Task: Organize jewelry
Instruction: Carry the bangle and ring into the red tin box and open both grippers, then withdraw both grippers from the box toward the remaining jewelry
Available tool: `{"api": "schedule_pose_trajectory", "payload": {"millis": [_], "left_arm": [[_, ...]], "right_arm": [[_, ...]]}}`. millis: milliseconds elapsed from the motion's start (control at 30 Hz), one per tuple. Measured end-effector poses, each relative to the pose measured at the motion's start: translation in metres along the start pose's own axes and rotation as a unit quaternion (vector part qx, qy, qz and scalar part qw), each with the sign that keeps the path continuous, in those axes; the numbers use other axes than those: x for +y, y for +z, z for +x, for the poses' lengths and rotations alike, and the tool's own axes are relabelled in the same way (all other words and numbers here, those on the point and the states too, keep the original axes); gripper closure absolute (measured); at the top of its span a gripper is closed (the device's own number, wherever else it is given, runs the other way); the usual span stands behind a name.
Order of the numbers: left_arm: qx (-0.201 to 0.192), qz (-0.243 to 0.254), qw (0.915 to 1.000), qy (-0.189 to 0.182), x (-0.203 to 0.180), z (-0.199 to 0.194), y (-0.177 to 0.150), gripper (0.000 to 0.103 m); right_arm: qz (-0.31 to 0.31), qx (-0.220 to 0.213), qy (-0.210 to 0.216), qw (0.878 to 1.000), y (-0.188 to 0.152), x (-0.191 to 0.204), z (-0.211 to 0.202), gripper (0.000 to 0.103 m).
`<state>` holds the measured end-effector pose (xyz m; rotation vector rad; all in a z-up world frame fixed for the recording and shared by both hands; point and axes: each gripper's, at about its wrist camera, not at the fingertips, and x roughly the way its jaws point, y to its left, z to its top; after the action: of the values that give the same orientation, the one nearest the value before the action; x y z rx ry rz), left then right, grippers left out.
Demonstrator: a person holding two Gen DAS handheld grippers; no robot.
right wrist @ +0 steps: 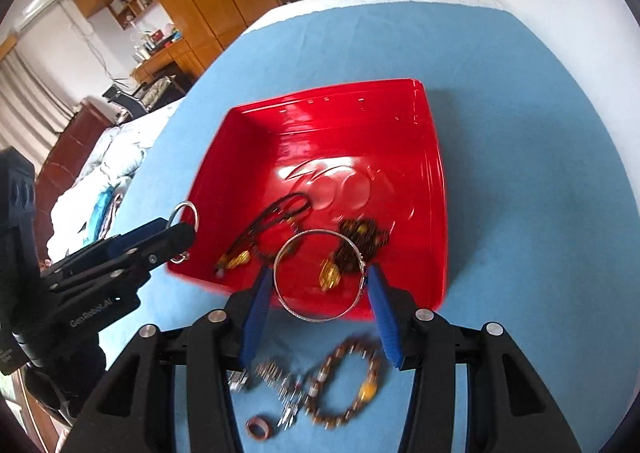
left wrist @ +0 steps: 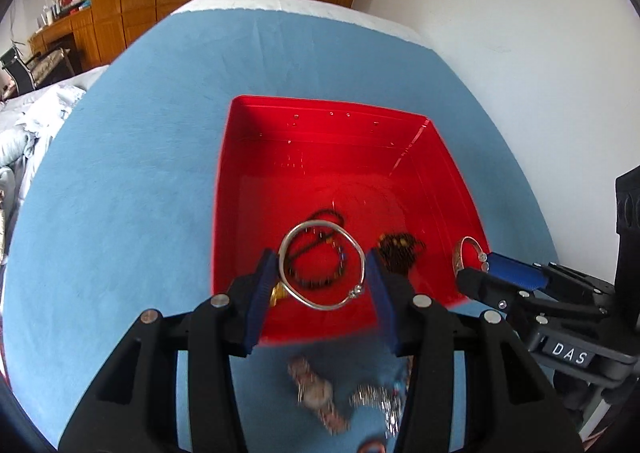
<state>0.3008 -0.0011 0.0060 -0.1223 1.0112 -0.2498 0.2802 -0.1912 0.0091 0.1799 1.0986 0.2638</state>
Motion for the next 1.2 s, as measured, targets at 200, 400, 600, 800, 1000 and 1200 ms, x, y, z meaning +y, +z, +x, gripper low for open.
{"api": "schedule_pose_trajectory", "payload": {"millis": [200,400,600,800,1000,1200], "left_arm": [[0.015,-0.009,0.9998,0.004,0.005,0.032,0.019,0.058],[0.027,-0.012,0.9995,0.006,0.007,0.044,0.027,0.048],[0.018,-0.010,0.9998,-0.002,0.012,0.027,0.020,0.043],[-0.009,-0.007,0.9999,0.011,0.013,-0.011,-0.003,0.025],[-0.027,-0.006,0.9994,0.021,0.019,-0.051,-0.042,0.012],[-0.028,-0.019,0.9983,0.046,0.028,-0.070,-0.077,0.011]], "right_arm": [[0.000,0.009,-0.012,1.000,0.026,-0.007,0.032,0.054],[-0.010,0.000,-0.021,1.000,0.035,-0.007,0.045,0.048],[-0.016,-0.027,-0.010,0.999,0.026,-0.008,0.028,0.044],[-0.042,-0.064,-0.018,0.997,-0.001,0.001,-0.011,0.028],[-0.054,-0.081,-0.019,0.995,-0.040,0.009,-0.046,0.011],[-0.041,-0.038,-0.032,0.998,-0.069,0.011,-0.050,0.005]]}}
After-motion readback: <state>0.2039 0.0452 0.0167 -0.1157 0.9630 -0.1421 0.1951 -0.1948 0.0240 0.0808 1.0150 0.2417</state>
